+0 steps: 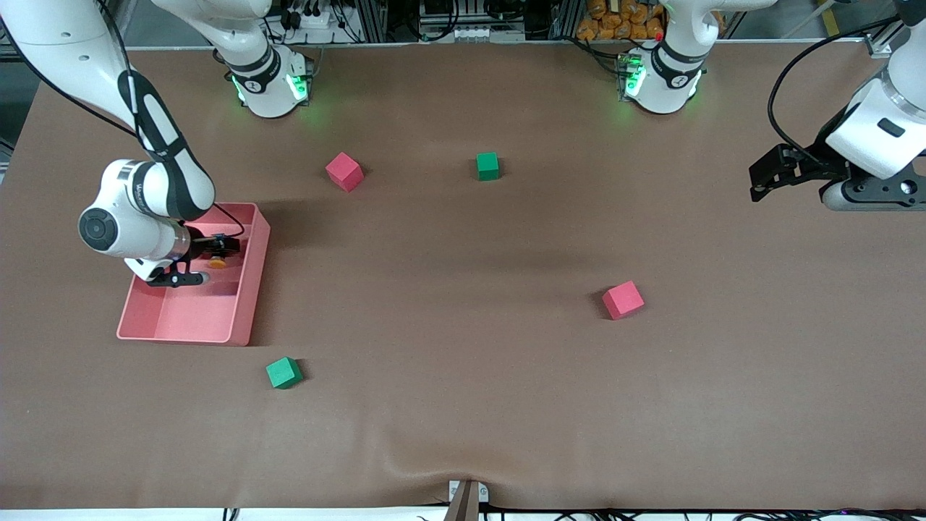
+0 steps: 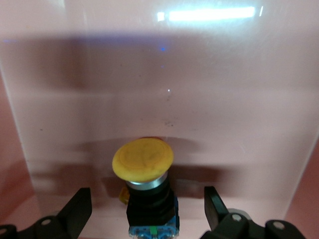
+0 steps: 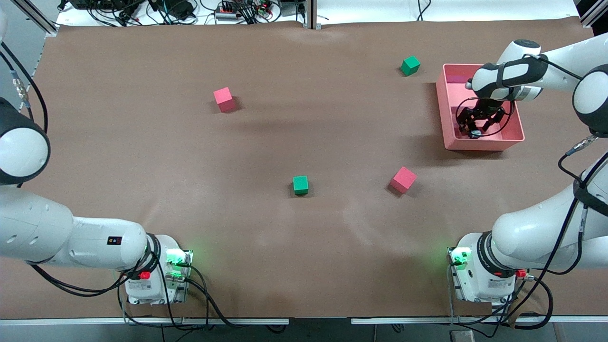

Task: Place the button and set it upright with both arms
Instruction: 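Lower the right gripper and close it on the button's blue base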

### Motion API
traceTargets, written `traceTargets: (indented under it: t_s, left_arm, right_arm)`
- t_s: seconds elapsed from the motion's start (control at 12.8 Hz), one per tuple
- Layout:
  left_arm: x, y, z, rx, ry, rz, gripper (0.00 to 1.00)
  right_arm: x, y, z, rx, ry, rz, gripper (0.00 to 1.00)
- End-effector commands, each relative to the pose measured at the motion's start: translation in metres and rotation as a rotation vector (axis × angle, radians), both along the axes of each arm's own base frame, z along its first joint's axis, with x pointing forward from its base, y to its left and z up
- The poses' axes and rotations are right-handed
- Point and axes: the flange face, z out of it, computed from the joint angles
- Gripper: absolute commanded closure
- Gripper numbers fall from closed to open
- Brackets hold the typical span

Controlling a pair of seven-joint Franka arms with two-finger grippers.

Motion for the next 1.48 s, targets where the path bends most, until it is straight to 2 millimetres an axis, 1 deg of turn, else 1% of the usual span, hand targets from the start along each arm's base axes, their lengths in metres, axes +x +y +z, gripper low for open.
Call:
traceTargets:
  t_s: [0.0,0.08,0.16,0.23,0.39,0.47,0.55,0.62,0.78,1.01,1.17,1.25,1.33,1.4]
  left_arm:
    - [0.001,-0.002,0.000,-0.006,0.000,-0.011,0.00]
    - [0.001,-0.002,0.001,-0.005,-0.003,-0.006,0.00]
    - [0.001,-0.003,0.000,-0.001,-0.003,-0.006,0.00]
    - [0.002,-0.004,-0.003,0.007,0.002,-0.006,0.00]
    - [0.008,-0.003,-0.013,0.007,0.020,-0.027,0.00]
    - [0.011,0.000,-0.017,0.001,0.028,-0.023,0.00]
    - [0.011,0.001,-0.016,0.003,0.025,-0.030,0.00]
    - [0.011,0.001,-0.015,0.004,0.022,-0.030,0.00]
    - [0.011,-0.001,-0.012,0.005,0.015,-0.030,0.00]
    - [0.011,-0.002,-0.013,0.009,0.020,-0.035,0.00]
    - [0.011,-0.004,-0.017,0.005,0.028,-0.042,0.00]
    - [0.011,-0.006,-0.016,-0.011,0.027,-0.044,0.00]
    - [0.010,-0.006,-0.016,-0.007,0.030,-0.043,0.00]
    - [0.011,-0.005,-0.016,-0.006,0.031,-0.041,0.00]
  right_arm:
    - [-0.002,0.002,-0.006,0.006,0.002,0.015,0.19]
    - [-0.003,0.001,-0.007,0.006,0.005,0.012,0.77]
    - [-0.003,0.001,-0.007,0.007,0.005,0.010,0.95]
    - [-0.002,0.001,-0.006,0.007,0.004,0.010,0.98]
    - [-0.002,0.002,-0.005,0.007,0.004,0.012,0.98]
    - [0.000,0.002,-0.004,0.006,0.001,0.014,0.98]
    - [0.004,0.002,0.001,0.005,-0.011,0.015,0.98]
    - [0.010,0.002,0.010,0.003,-0.031,0.019,0.98]
    - [0.019,0.003,0.035,-0.002,-0.075,0.023,0.99]
    - [0.032,0.021,0.086,-0.007,-0.123,0.061,1.00]
    - [0.047,0.038,0.117,-0.003,-0.108,0.094,1.00]
    - [0.058,0.054,0.136,0.001,-0.093,0.121,1.00]
    - [0.067,0.076,0.154,0.005,-0.079,0.159,1.00]
    - [0.073,0.106,0.171,0.006,-0.066,0.205,1.00]
